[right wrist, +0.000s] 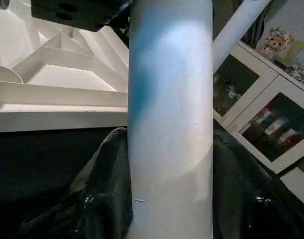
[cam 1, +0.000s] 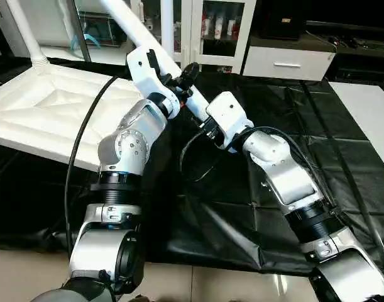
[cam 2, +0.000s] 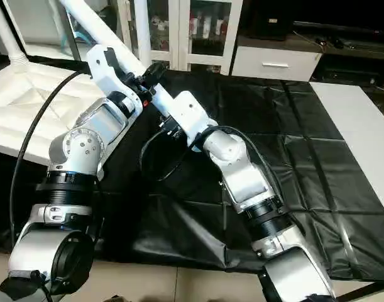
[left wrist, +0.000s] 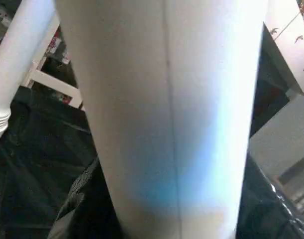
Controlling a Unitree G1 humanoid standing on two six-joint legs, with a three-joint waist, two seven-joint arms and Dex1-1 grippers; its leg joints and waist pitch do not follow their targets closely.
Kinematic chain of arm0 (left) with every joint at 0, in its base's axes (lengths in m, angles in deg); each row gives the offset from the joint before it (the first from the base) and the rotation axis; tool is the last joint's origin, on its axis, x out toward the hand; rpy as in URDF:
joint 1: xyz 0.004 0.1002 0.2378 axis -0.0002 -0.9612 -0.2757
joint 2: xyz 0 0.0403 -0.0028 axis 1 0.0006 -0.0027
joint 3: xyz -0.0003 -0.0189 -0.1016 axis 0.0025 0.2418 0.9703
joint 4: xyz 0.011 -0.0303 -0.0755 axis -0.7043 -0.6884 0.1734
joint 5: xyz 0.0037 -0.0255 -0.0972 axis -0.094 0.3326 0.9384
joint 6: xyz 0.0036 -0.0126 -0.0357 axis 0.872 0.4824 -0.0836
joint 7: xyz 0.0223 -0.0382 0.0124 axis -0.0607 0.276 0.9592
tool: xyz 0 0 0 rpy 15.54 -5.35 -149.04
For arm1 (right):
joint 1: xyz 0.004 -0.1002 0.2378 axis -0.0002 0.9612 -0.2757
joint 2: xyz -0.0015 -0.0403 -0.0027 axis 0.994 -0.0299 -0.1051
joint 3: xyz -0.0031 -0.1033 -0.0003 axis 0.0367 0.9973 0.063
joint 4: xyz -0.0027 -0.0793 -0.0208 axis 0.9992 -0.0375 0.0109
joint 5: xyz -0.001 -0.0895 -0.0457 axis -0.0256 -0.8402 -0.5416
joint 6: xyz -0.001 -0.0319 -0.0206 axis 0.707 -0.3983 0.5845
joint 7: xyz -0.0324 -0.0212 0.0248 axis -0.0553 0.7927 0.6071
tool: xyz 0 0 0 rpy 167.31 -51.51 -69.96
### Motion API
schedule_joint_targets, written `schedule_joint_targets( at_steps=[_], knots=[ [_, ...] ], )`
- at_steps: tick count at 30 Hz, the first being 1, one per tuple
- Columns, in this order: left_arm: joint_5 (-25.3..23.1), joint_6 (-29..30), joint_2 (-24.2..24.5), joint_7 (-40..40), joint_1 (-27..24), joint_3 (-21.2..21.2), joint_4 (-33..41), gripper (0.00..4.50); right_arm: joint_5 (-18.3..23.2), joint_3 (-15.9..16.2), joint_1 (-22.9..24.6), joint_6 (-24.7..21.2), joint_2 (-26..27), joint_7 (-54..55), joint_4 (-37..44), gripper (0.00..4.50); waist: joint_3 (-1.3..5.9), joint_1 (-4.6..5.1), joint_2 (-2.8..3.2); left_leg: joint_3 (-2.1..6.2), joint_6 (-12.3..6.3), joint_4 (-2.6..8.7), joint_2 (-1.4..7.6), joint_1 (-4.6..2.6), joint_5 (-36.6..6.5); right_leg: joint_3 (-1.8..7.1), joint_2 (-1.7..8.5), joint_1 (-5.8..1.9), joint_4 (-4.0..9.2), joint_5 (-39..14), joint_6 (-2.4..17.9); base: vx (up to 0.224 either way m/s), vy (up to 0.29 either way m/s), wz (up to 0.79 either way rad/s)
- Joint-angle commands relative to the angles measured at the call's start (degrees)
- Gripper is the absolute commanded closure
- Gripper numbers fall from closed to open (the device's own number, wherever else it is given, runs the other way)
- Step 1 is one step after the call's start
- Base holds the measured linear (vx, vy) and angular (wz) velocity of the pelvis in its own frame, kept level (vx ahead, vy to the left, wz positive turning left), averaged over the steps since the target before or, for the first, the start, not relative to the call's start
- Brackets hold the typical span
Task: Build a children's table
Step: Pick table leg
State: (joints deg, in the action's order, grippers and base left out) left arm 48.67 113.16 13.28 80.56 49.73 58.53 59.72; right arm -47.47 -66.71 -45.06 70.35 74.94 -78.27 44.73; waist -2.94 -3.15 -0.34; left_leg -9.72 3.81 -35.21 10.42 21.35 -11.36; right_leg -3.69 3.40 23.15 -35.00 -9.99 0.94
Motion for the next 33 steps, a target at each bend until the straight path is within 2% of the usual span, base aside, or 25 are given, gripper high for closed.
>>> schedule_joint_targets(
  at_steps=[1, 3, 4, 5, 6, 7, 8, 9, 11, 12, 16, 18, 20, 22, 25, 30, 32, 33],
  knots=[
    [-0.8, -0.7, 1.3, 0.9, -0.4, 2.3, -1.0, 2.37, 0.1, -3.6, -1.5, 1.7, -0.7, 2.6, 0.7, 2.66, 3.93, 0.13, 0.24, 0.63, -1.88, 4.03, 2.3, -0.72, -7.6, 2.89, 4.22, -3.55, 3.49, -5.4, 13.2, 0.0, 0.0, 0.0],
    [-0.3, -0.7, 1.2, 0.1, -0.4, 2.3, -0.7, 2.45, 0.2, -3.7, -1.7, 2.9, -0.7, 2.2, 0.3, 2.66, 3.9, 0.13, 0.19, 0.61, -1.72, 4.06, 2.28, -0.76, -7.9, 2.91, 4.23, -3.5, 3.59, -6.0, 13.1, 0.0, 0.0, 0.0],
    [-0.1, -0.6, 1.4, -0.9, -0.5, 2.0, -0.2, 2.45, 2.6, -4.7, -1.6, 3.4, -0.2, 0.1, 0.9, 2.1, 3.96, 0.1, 0.32, 0.65, -1.56, 4.06, 2.34, -0.74, -7.8, 2.91, 4.32, -3.5, 3.5, -5.8, 13.1, 0.0, 0.0, 0.0],
    [-0.1, -0.6, 1.6, -1.5, -0.5, 1.8, 0.0, 2.49, 4.1, -5.3, -1.5, 3.3, 0.2, -1.1, 1.5, 1.96, 3.9, 0.16, 0.26, 0.59, -1.69, 4.06, 2.27, -0.73, -8.1, 2.93, 4.23, -3.5, 3.62, -5.9, 13.1, 0.0, 0.0, 0.0],
    [0.2, -0.1, 2.0, -2.8, -0.6, 1.4, 0.6, 2.52, 7.9, -7.1, -1.1, 1.7, 1.2, -3.1, 3.0, 1.96, 3.93, 0.17, 0.25, 0.64, -2.02, 4.08, 2.31, -0.68, -8.3, 2.92, 4.28, -3.61, 3.55, -5.7, 13.1, 0.0, 0.0, 0.0],
    [0.5, 0.3, 2.3, -3.6, -0.7, 1.2, 1.0, 2.54, 10.2, -8.2, -1.0, 0.7, 1.8, -4.2, 3.7, 1.76, 3.9, 0.18, 0.28, 0.56, -2.72, 4.13, 2.27, -0.78, -8.9, 2.99, 4.29, -3.6, 3.6, -5.8, 13.1, 0.0, 0.0, 0.0],
    [1.1, 1.4, 3.0, -5.5, -0.8, 0.6, 1.9, 2.54, 14.3, -9.4, -0.7, -2.4, 2.1, -7.8, 5.5, 1.76, 3.95, 0.11, 0.33, 0.73, -2.88, 4.15, 2.42, -0.67, -8.0, 2.93, 4.25, -3.62, 3.39, -5.0, 13.1, 0.0, 0.0, 0.0],
    [1.6, 2.3, 3.6, -6.6, -0.9, 0.2, 2.5, 2.57, 16.8, -9.8, -0.5, -4.7, 1.7, -10.6, 6.7, 1.54, 3.99, 0.03, 0.41, 0.79, -3.53, 4.15, 2.52, -0.77, -7.4, 2.94, 4.29, -3.71, 3.23, -3.8, 13.3, 0.0, 0.0, 0.0],
    [2.7, 4.6, 5.0, -9.7, -1.2, -1.0, 4.0, 2.62, 23.3, -10.1, 0.2, -11.4, -1.0, -18.9, 10.6, 1.43, 3.98, -0.02, 0.42, 0.79, -4.0, 4.12, 2.53, -0.77, -6.7, 2.87, 4.22, -3.79, 3.1, -2.8, 13.9, 0.0, 0.0, 0.0],
    [2.9, 5.1, 5.3, -10.3, -1.2, -1.3, 4.3, 2.62, 24.8, -10.1, 0.3, -13.2, -1.9, -20.9, 11.5, 1.43, 4.02, -0.22, 0.29, 0.83, -4.82, 4.08, 2.65, -0.81, -6.1, 2.86, 4.25, -3.93, 2.95, -1.9, 14.3, 0.0, 0.0, 0.0],
    [4.7, 9.4, 8.5, -17.6, -2.3, -4.3, 7.4, 2.64, 32.1, -11.5, -0.1, -22.0, -7.9, -29.5, 14.2, 1.1, 3.93, -0.66, 0.24, 0.69, -4.12, 4.03, 2.71, -0.93, -6.7, 2.9, 4.5, -3.71, 3.27, -5.3, 14.5, 0.0, 0.0, 0.0],
    [6.5, 12.0, 10.3, -22.4, -3.1, -6.1, 9.7, 2.64, 33.7, -12.3, -1.3, -25.5, -11.1, -32.7, 13.1, 1.1, 3.79, -0.72, 0.27, 0.61, -2.84, 4.1, 2.73, -0.86, -6.7, 2.94, 4.44, -3.48, 3.39, -6.8, 14.3, 0.0, 0.0, 0.0],
    [7.6, 13.8, 11.5, -25.8, -3.3, -7.3, 11.1, 2.64, 35.3, -12.8, -1.8, -28.3, -13.2, -35.1, 13.1, 1.1, 3.76, -0.75, 0.17, 0.56, -2.35, 4.05, 2.56, -0.75, -7.0, 2.93, 4.45, -3.62, 3.4, -7.5, 14.1, 0.0, 0.0, 0.0],
    [8.1, 15.1, 12.4, -28.2, -3.4, -8.1, 12.1, 2.65, 37.0, -13.1, -2.1, -31.1, -14.7, -36.8, 13.6, 1.1, 3.74, -0.76, 0.11, 0.63, -2.29, 4.05, 2.46, -0.66, -6.6, 2.9, 4.42, -3.69, 3.45, -7.9, 13.8, 0.0, 0.0, 0.0],
    [9.6, 17.1, 13.5, -31.7, -3.6, -9.2, 13.7, 2.65, 37.4, -12.9, -2.8, -32.6, -16.1, -38.0, 13.3, 1.1, 3.81, -0.65, 0.04, 0.65, -2.08, 3.98, 2.44, -0.51, -6.3, 2.85, 4.51, -3.72, 3.45, -8.8, 13.6, 0.0, 0.0, 0.0],
    [12.3, 19.3, 14.8, -38.1, -3.6, -10.8, 16.0, 2.65, 38.1, -11.5, -4.1, -36.0, -19.2, -40.7, 12.5, 1.1, 3.79, -0.64, -0.04, 0.49, -2.08, 3.89, 2.39, -0.71, -6.1, 2.83, 4.36, -3.58, 3.57, -9.2, 14.0, 0.0, 0.0, 0.0],
    [13.4, 19.8, 15.2, -40.7, -3.8, -11.1, 16.9, 2.65, 39.7, -11.2, -4.3, -38.3, -19.8, -42.5, 12.6, 1.1, 3.78, -0.65, 0.13, 0.51, -2.17, 3.83, 2.36, -0.66, -6.1, 2.83, 4.34, -3.6, 3.54, -9.4, 13.9, 0.0, 0.0, 0.0],
    [13.5, 19.9, 15.2, -41.1, -3.9, -11.1, 17.0, 2.65, 39.9, -11.2, -4.3, -38.6, -19.8, -42.7, 12.6, 1.1, 3.79, -0.62, 0.02, 0.5, -2.21, 3.82, 2.37, -0.62, -6.2, 2.83, 4.33, -3.59, 3.6, -9.4, 13.8, 0.0, 0.0, 0.0]
  ],
)
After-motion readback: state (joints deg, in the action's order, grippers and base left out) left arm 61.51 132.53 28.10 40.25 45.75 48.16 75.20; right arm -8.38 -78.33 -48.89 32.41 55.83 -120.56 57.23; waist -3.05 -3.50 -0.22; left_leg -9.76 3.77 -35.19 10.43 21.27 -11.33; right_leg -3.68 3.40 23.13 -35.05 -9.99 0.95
